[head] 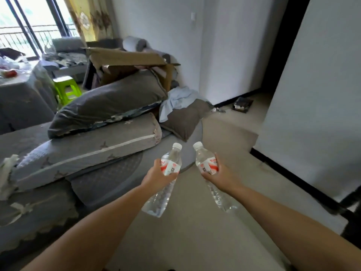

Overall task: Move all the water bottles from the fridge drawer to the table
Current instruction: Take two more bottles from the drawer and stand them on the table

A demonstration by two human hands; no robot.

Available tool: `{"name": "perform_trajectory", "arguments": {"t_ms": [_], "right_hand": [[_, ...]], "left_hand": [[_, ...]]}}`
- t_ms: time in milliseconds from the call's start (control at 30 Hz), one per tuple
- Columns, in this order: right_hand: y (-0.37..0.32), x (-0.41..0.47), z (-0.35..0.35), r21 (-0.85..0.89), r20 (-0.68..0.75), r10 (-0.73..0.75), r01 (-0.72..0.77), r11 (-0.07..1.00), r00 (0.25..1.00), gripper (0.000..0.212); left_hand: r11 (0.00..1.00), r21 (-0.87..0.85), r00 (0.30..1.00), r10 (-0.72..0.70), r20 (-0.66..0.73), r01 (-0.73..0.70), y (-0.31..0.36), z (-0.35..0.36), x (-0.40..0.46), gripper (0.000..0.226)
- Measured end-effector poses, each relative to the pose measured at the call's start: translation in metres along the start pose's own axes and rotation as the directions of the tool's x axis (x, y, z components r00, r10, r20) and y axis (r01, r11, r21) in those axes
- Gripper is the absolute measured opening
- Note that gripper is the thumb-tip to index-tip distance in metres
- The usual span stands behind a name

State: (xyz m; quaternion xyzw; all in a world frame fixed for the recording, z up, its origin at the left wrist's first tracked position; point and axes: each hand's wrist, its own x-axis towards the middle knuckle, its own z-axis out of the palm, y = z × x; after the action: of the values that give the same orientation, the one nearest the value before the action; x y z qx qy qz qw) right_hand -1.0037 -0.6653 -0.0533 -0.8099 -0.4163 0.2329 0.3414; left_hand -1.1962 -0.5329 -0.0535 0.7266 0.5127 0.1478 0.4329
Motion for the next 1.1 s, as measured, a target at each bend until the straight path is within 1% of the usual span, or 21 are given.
{"name": "perform_trajectory", "arguments": {"t_ms": [67,200,300,400,433,600,667,767,867,967,1100], "right_hand": [[-0.001,0.037,-0.005,0.034,-0.053,0.047,-0.045,0.998,0.997,0.089],[0.001,0.085,-0.019,0.076,-0.154,0.145,-0.135,0.988,0.977,0.089],[0.015,0.101,-0.032,0.078,-0.223,0.229,-0.217,0.973,0.947,0.088],[0.042,0.113,-0.054,0.083,-0.28,0.331,-0.32,0.944,0.901,0.089],[0.053,0.117,-0.064,0.1,-0.298,0.362,-0.349,0.932,0.883,0.09],[0.113,0.144,-0.12,0.137,-0.353,0.487,-0.471,0.871,0.799,0.094],[0.137,0.16,-0.149,0.128,-0.379,0.502,-0.494,0.86,0.777,0.094],[0.171,0.186,-0.196,0.139,-0.406,0.52,-0.511,0.848,0.752,0.094],[0.201,0.21,-0.249,0.152,-0.428,0.552,-0.545,0.824,0.715,0.093],[0.227,0.228,-0.298,0.169,-0.454,0.559,-0.548,0.819,0.694,0.091],[0.258,0.246,-0.344,0.232,-0.468,0.6,-0.564,0.792,0.649,0.093]], "left_hand": [[0.999,0.023,0.998,0.041,0.057,-0.042,0.022,-0.002,0.046,0.078],[0.994,0.052,0.986,0.089,0.143,-0.097,0.058,0.005,0.12,0.082],[0.989,0.045,0.966,0.129,0.224,-0.143,0.081,0.033,0.168,0.101],[0.972,0.069,0.929,0.192,0.316,-0.224,0.112,0.072,0.194,0.072],[0.964,0.062,0.909,0.22,0.354,-0.257,0.124,0.087,0.201,0.069],[0.923,0.059,0.806,0.298,0.512,-0.38,0.182,0.174,0.244,0.071],[0.912,0.02,0.764,0.331,0.554,-0.409,0.209,0.209,0.259,0.065],[0.906,-0.035,0.722,0.358,0.591,-0.421,0.254,0.257,0.281,0.062],[0.898,-0.06,0.684,0.373,0.627,-0.435,0.302,0.307,0.307,0.065],[0.886,-0.102,0.647,0.405,0.646,-0.452,0.349,0.35,0.325,0.07],[0.86,-0.097,0.608,0.429,0.668,-0.501,0.397,0.405,0.346,0.075]]}}
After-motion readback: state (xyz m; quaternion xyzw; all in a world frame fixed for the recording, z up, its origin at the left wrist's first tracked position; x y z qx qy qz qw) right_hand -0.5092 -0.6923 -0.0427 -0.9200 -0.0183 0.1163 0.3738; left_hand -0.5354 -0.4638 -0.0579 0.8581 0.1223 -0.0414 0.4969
